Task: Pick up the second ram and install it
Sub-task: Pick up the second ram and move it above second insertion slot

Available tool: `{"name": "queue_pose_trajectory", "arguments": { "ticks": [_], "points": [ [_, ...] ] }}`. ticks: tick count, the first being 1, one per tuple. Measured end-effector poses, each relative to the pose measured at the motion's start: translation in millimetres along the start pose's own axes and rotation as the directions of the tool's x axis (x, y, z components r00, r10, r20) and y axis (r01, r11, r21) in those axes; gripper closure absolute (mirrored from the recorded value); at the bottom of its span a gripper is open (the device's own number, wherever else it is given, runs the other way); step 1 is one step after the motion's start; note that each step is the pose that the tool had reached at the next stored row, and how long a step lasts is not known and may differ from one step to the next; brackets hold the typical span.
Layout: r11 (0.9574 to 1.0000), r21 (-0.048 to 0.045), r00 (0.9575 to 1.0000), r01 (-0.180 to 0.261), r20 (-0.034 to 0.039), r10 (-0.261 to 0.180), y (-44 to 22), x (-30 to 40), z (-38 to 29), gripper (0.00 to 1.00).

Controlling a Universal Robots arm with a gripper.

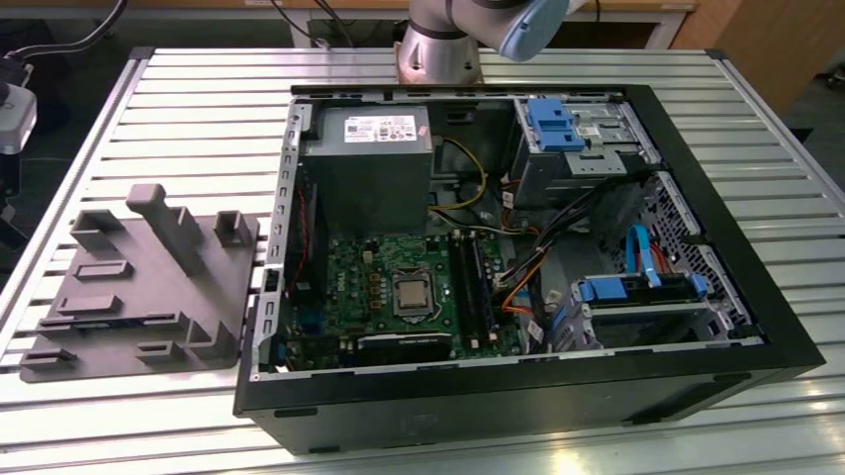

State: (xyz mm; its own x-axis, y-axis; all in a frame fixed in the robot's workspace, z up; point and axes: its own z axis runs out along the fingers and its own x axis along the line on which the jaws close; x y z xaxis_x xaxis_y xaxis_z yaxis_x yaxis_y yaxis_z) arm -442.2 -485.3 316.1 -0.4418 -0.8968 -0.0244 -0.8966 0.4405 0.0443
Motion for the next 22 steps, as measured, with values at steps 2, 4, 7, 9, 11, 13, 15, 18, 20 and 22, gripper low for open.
{"name": "queue_pose_trajectory", "arguments": {
  "ticks": [2,4,7,9,11,13,15,18,20,22],
  "points": [
    [0.9999,-0.0003,0.9999,0.015,-0.0006,-0.015,0.0,0.0,0.0,0.89],
    [0.9996,-0.0007,0.9996,0.029,-0.0012,-0.029,0.0,0.0,0.0,0.89],
    [0.9987,-0.0013,0.9987,0.05,-0.0022,-0.05,0.0,0.0,0.0,0.89],
    [0.9979,-0.0016,0.9979,0.064,-0.0028,-0.064,0.0,0.0,0.0,0.89],
    [0.9969,-0.0021,0.9969,0.079,-0.0034,-0.079,0.0,0.0,0.0,0.89],
    [0.9957,-0.0024,0.9957,0.093,-0.004,-0.093,0.0,0.0,0.0,0.89],
    [0.9942,-0.0028,0.9942,0.107,-0.0046,-0.107,0.0,0.0,0.0,0.89],
    [0.9904,-0.0038,0.9904,0.138,-0.0059,-0.138,0.0,0.0,0.0,0.89],
    [0.9884,-0.0042,0.9884,0.152,-0.0065,-0.152,0.0,0.0,0.0,0.89],
    [0.9862,-0.0046,0.9862,0.165,-0.007,-0.165,0.0,0.0,0.1,0.89]
  ]
}}
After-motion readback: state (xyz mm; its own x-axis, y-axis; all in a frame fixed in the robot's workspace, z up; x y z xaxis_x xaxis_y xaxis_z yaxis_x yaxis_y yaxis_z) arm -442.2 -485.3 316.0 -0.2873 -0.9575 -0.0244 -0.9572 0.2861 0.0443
